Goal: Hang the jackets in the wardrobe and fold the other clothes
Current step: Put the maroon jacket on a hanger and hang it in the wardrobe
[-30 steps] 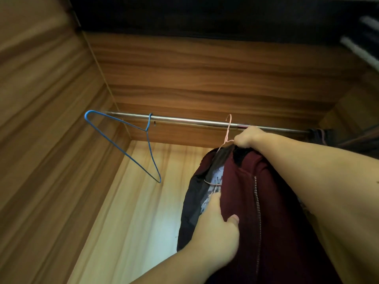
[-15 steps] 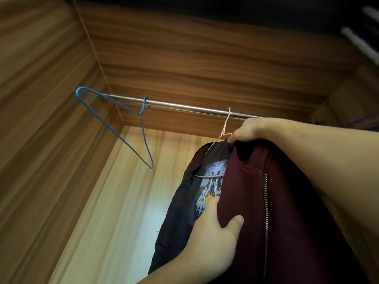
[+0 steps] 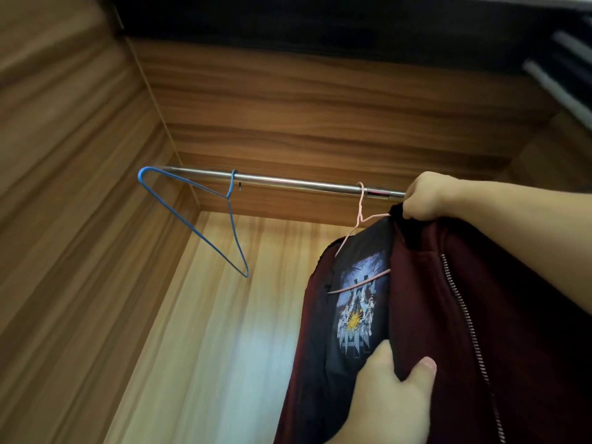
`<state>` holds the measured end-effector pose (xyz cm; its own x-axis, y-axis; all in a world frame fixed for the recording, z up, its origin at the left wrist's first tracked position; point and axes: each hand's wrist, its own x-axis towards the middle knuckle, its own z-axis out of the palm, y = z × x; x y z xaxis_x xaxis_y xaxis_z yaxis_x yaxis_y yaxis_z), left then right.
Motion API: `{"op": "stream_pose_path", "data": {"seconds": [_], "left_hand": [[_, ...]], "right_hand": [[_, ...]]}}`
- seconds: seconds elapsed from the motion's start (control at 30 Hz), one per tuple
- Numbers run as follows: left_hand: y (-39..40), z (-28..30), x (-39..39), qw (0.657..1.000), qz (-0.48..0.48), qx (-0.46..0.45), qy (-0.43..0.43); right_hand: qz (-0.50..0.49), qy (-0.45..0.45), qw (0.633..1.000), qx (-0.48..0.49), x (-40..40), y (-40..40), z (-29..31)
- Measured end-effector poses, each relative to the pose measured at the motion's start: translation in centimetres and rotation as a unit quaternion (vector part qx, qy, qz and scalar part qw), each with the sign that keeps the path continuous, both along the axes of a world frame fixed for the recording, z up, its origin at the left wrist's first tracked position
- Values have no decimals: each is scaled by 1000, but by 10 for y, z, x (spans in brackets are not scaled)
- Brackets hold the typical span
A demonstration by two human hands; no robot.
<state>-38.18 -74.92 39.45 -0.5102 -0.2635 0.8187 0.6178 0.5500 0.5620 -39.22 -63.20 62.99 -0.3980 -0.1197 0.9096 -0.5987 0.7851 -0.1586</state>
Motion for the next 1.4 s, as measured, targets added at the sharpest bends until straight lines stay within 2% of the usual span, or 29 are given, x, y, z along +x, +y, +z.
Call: {"op": "stream_pose_path", "data": {"seconds": [0.43, 0.53, 0.63, 0.7, 0.83, 0.9, 0.97, 1.07, 1.17, 1.23, 1.27, 1.3, 1.33, 1.4], "left_hand": [[1, 12, -3, 999, 9, -33, 32], [-3, 1, -4, 999, 29, -26, 19], [-7, -7, -4, 999, 33, -28, 32], [-9, -12, -4, 999, 30, -17, 42], [-8, -25, -6, 999, 25, 13, 35], [-11, -32, -5, 999, 14, 12, 26], [-16, -39, 0, 1000, -3, 9, -1], [-31, -56, 14, 997, 36, 18, -63], [-55, -73, 43, 988, 111, 17, -109], [-73, -81, 77, 957, 242, -39, -154], [-81, -85, 98, 922, 323, -96, -190], [-87, -89, 121, 869, 405, -171, -228], [-92, -93, 145, 798, 478, -254, -266], [-98, -101, 194, 670, 550, -383, -319]], "right_hand": [[-94, 24, 994, 59, 9, 11, -6], [-88, 20, 993, 81, 11, 4, -11], [-69, 27, 996, 43, 15, 1, -13], [-96, 59, 993, 40, 19, -1, -20], [-154, 205, 962, 95, 24, -10, -38], [-91, 250, 956, 121, 19, -22, -47], [17, 274, 952, 135, 17, -33, -61], [154, 228, 950, 149, 9, -56, -103], [173, 164, 952, 192, -3, -77, -152], [171, 113, 955, 214, -7, -85, -185], [176, 90, 955, 223, -6, -89, -202], [182, 68, 953, 232, -4, -93, -221], [186, 49, 951, 243, 1, -96, -240], [196, 21, 943, 267, 13, -103, -281]]}}
